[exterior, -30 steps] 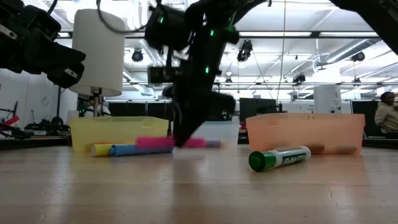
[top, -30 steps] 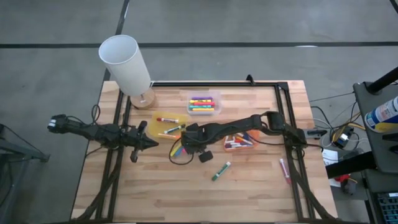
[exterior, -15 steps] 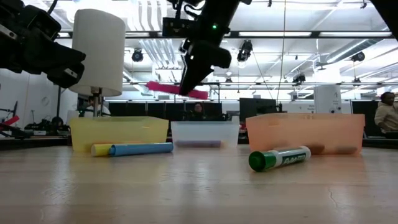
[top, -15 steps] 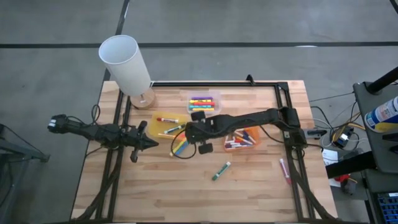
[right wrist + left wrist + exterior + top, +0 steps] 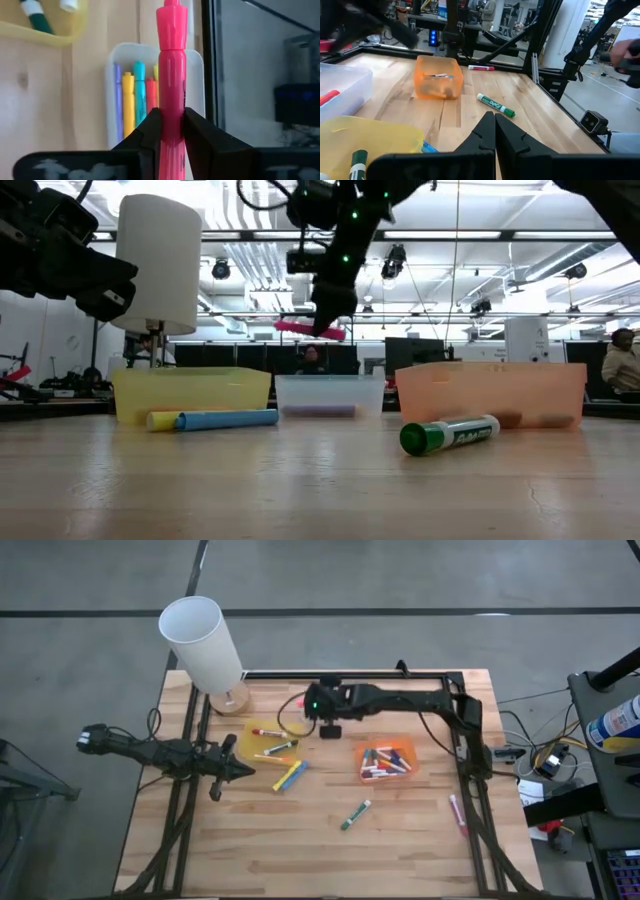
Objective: Pick & Place Markers
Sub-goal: Put the large pink highlighter pen into the transparent bin
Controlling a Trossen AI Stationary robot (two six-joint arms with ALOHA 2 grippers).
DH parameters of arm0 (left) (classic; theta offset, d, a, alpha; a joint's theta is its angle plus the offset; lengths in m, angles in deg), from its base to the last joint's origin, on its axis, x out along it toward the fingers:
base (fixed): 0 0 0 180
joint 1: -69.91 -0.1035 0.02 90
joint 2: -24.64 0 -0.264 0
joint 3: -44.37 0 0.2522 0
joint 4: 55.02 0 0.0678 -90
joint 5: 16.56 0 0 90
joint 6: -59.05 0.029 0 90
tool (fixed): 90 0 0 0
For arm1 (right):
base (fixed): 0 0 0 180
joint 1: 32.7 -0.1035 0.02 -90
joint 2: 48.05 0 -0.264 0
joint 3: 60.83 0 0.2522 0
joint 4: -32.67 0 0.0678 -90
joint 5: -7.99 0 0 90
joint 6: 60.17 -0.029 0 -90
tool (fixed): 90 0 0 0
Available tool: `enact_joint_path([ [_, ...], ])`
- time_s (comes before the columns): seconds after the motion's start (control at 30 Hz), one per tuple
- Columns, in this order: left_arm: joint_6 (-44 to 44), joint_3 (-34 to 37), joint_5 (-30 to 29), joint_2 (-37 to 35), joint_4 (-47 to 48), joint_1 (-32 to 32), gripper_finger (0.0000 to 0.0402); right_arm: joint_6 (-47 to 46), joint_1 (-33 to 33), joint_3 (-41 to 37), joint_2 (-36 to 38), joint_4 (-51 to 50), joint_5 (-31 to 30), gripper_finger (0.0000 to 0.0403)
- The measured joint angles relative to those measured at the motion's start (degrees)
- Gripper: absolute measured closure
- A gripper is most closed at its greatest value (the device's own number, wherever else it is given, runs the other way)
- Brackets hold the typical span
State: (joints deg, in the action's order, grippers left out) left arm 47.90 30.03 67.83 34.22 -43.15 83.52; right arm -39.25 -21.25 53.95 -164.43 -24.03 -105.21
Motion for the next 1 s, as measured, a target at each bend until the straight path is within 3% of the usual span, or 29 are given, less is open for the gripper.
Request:
enact_joint_path([
  [0.43,0.0,0.0,-0.01,-0.02,0.0,0.0,0.0401,-1.79,8.36,-0.06,-0.35,6.64,15.09,0.0344],
  [0.8,0.02,0.0,0.01,0.0,0.02,0.0,0.0401,-8.72,9.83,-0.72,-0.35,2.87,13.19,0.0343],
  [1.0,0.02,0.0,-0.01,-0.02,0.0,0.0,0.0401,-11.08,10.41,-1.03,-0.33,2.74,12.92,0.0303],
])
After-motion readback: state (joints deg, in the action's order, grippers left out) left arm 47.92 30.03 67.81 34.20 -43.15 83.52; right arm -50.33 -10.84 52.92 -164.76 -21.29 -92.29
